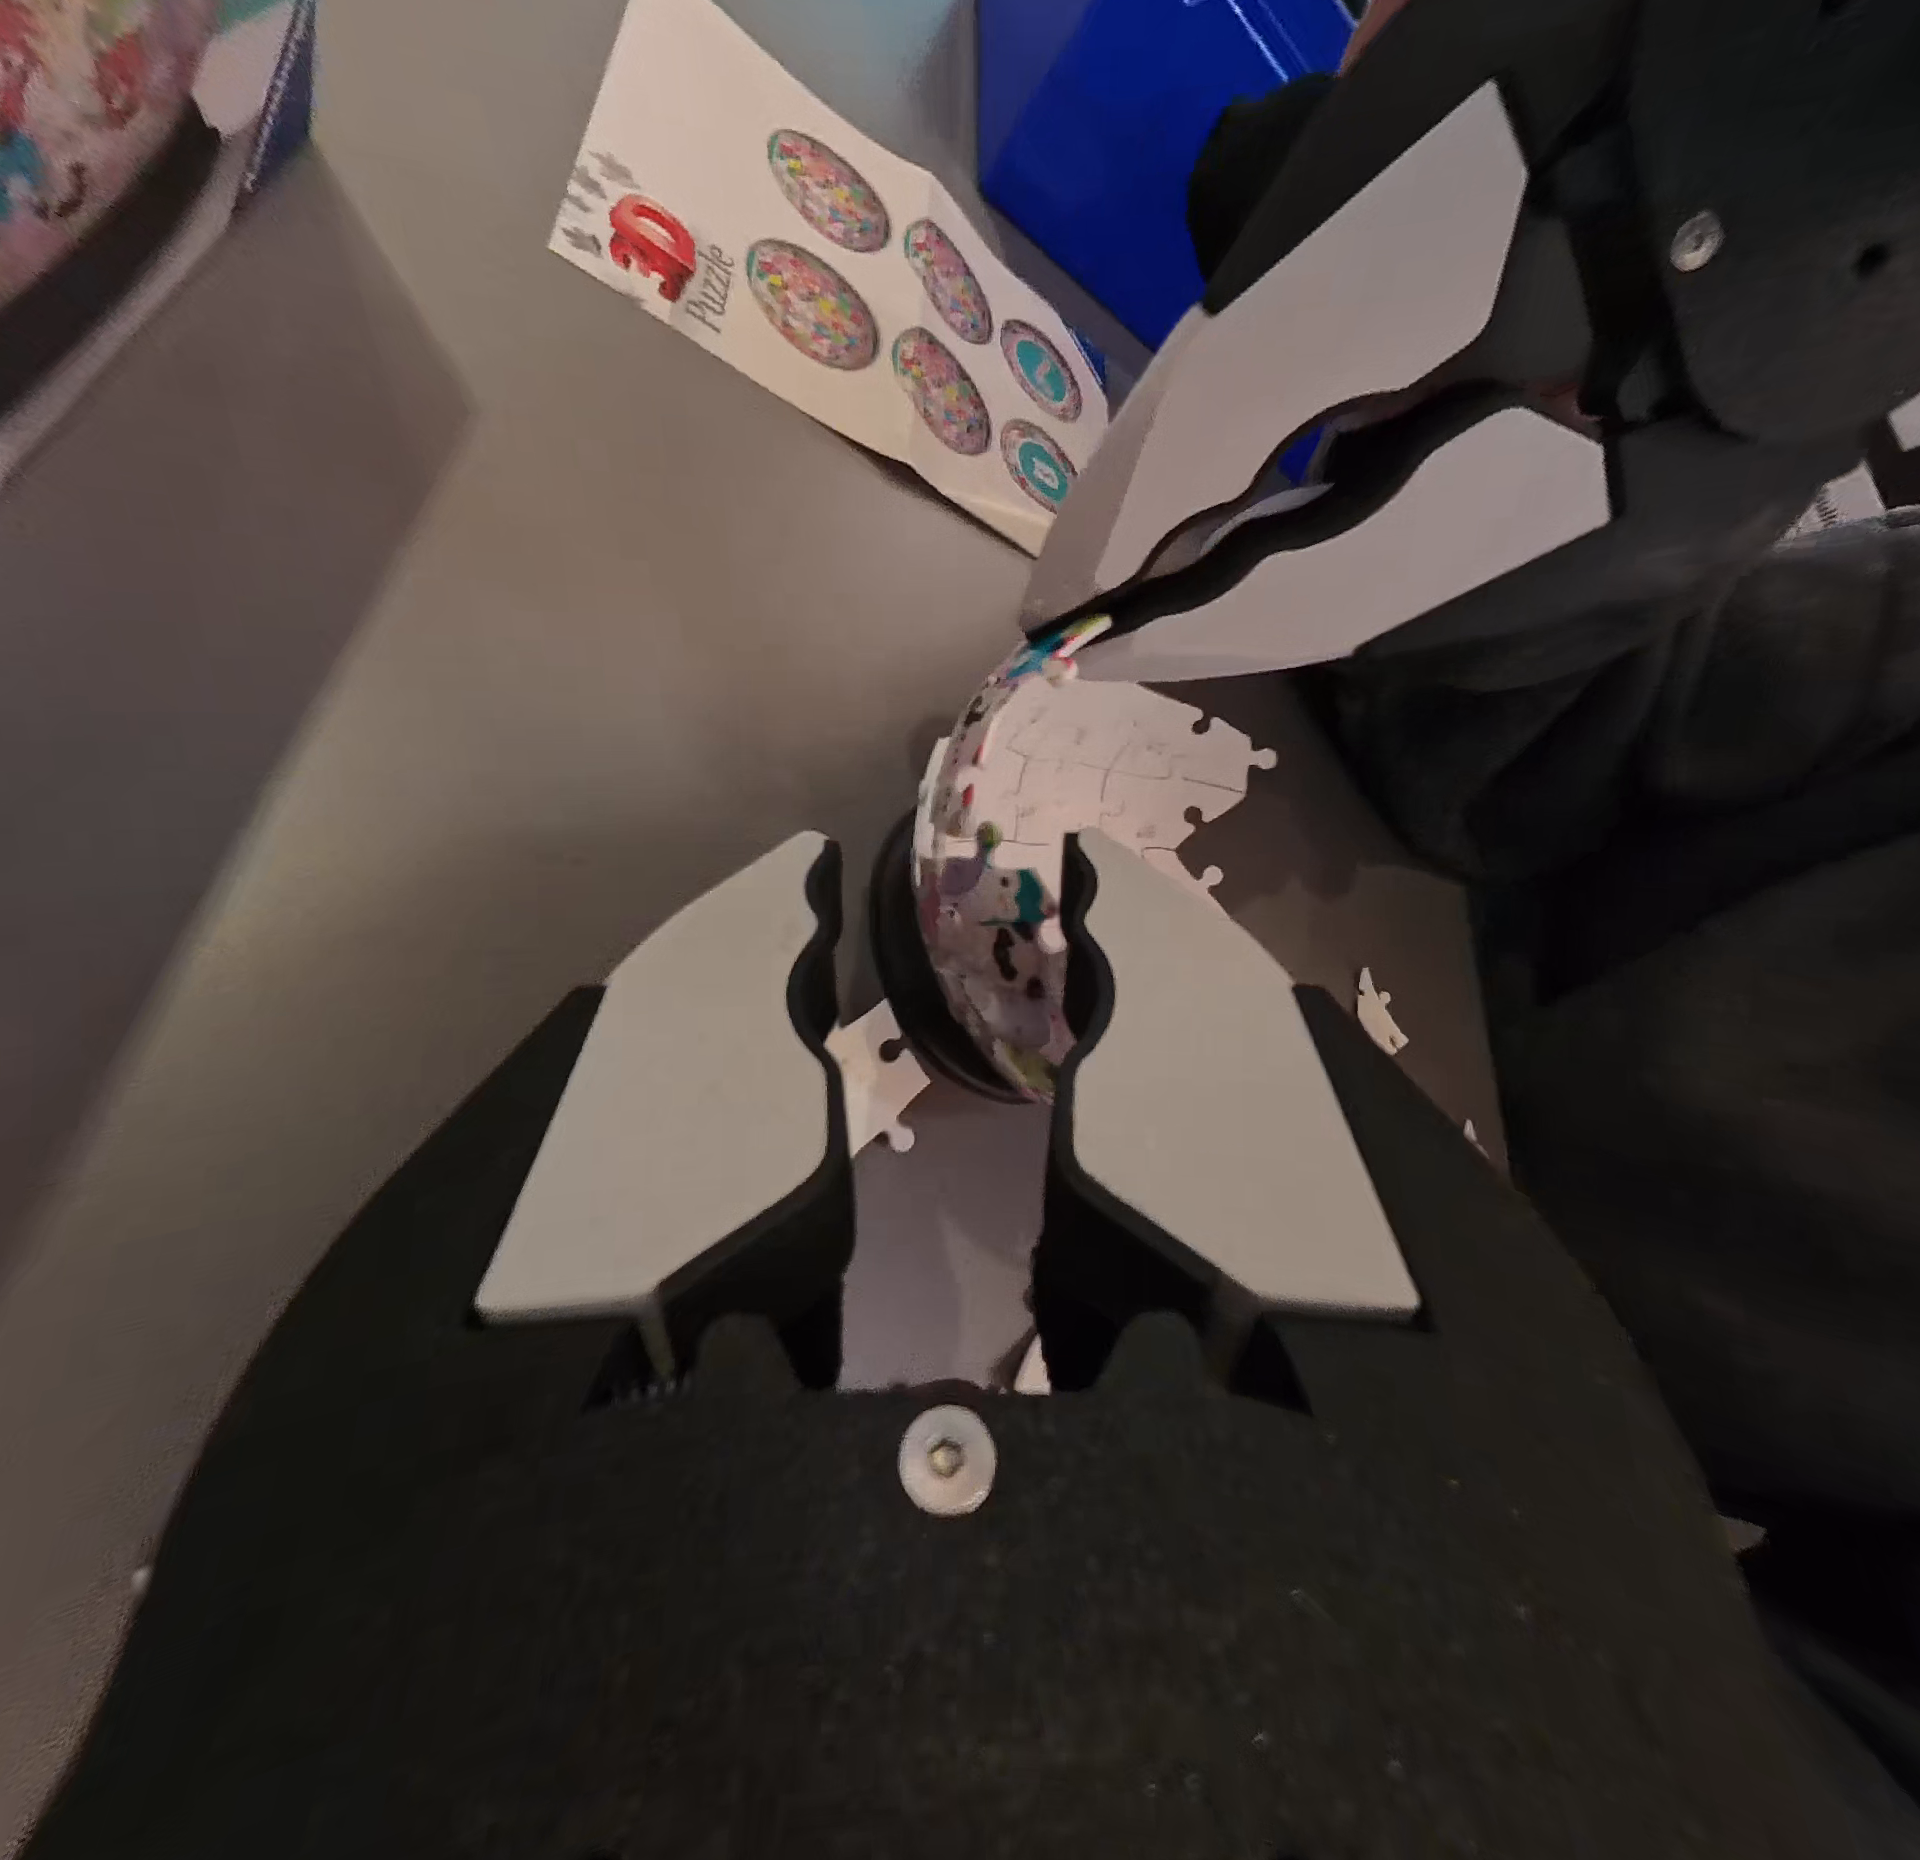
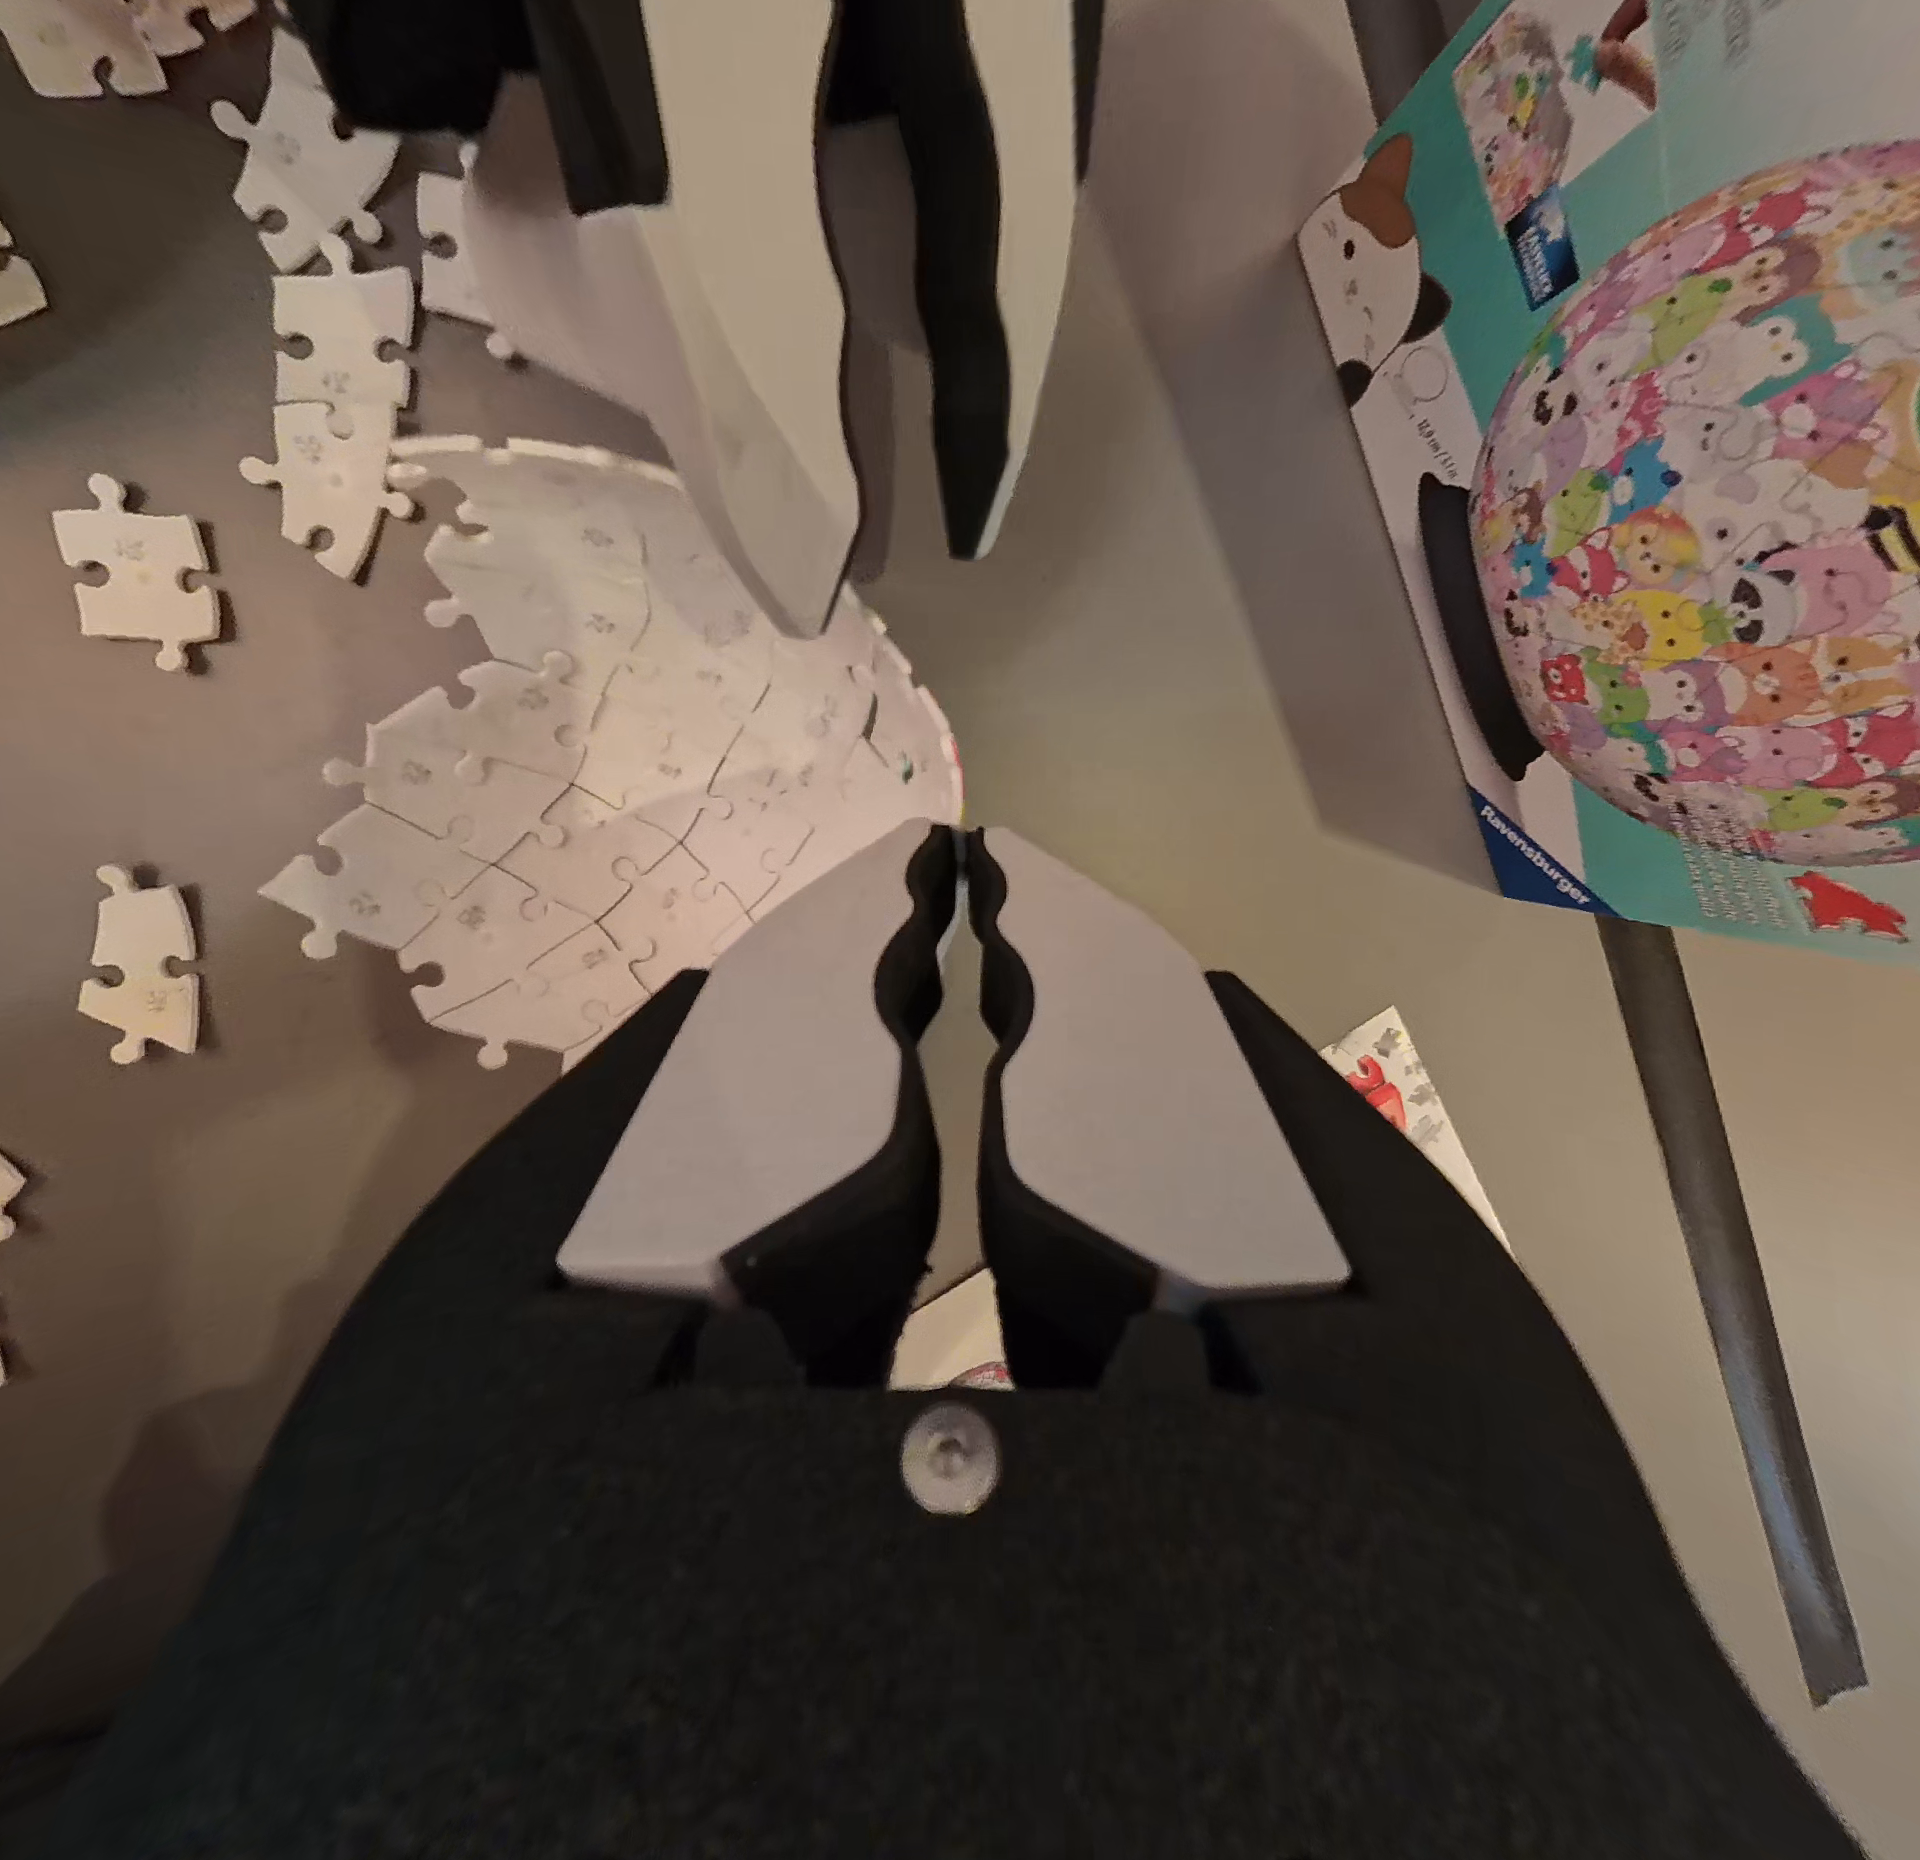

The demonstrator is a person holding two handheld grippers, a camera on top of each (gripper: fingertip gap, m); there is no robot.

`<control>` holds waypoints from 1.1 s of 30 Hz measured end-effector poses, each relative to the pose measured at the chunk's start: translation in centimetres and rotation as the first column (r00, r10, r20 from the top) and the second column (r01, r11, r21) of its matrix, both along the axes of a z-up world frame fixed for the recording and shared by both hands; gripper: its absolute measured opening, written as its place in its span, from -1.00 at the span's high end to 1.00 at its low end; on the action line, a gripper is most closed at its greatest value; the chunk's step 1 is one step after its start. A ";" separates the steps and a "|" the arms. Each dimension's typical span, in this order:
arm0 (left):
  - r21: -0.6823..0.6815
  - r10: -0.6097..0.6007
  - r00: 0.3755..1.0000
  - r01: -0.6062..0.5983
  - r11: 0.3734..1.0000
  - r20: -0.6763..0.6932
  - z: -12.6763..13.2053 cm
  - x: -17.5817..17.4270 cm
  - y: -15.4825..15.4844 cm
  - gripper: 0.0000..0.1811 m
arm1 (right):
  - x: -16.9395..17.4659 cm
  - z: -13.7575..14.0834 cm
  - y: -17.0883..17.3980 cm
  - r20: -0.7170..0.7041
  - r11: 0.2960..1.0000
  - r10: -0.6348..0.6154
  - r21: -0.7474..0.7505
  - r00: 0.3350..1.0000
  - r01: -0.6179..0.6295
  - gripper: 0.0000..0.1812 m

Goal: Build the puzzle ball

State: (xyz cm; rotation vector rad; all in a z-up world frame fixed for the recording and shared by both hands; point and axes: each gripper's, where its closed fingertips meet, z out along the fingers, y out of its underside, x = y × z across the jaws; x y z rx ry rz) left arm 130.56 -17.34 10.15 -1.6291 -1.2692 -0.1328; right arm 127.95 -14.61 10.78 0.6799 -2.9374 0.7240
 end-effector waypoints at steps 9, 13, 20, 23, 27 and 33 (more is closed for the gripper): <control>-0.001 0.040 0.999 -0.040 0.999 -0.015 0.4 -0.3 -0.9 0.56 | 0.1 -0.4 0.1 -0.012 0.999 0.015 0.029 1.000 -0.015 0.98; -0.025 0.023 1.000 -0.023 0.999 -0.015 0.5 -0.1 -0.5 0.60 | 0.1 -0.5 -0.2 -0.040 0.999 0.022 0.045 0.999 -0.020 0.98; -0.034 0.000 1.000 0.000 0.999 -0.001 0.2 0.0 0.0 0.62 | -0.1 -0.7 -0.2 -0.072 0.998 0.023 0.066 0.997 -0.018 0.98; -0.034 -0.013 1.000 0.013 0.999 -0.002 0.3 0.0 0.4 0.64 | -0.3 -0.8 -0.3 -0.069 0.998 0.004 0.066 0.998 0.000 0.98; -0.040 -0.027 1.000 0.027 0.999 -0.005 0.3 0.0 0.8 0.66 | -0.4 -0.8 -0.4 -0.065 0.997 -0.006 0.070 0.998 0.011 0.98; -0.045 -0.027 1.000 0.027 0.999 0.000 0.2 0.0 0.8 0.66 | -0.6 -0.9 -0.5 -0.060 0.997 -0.015 0.071 0.998 0.019 0.98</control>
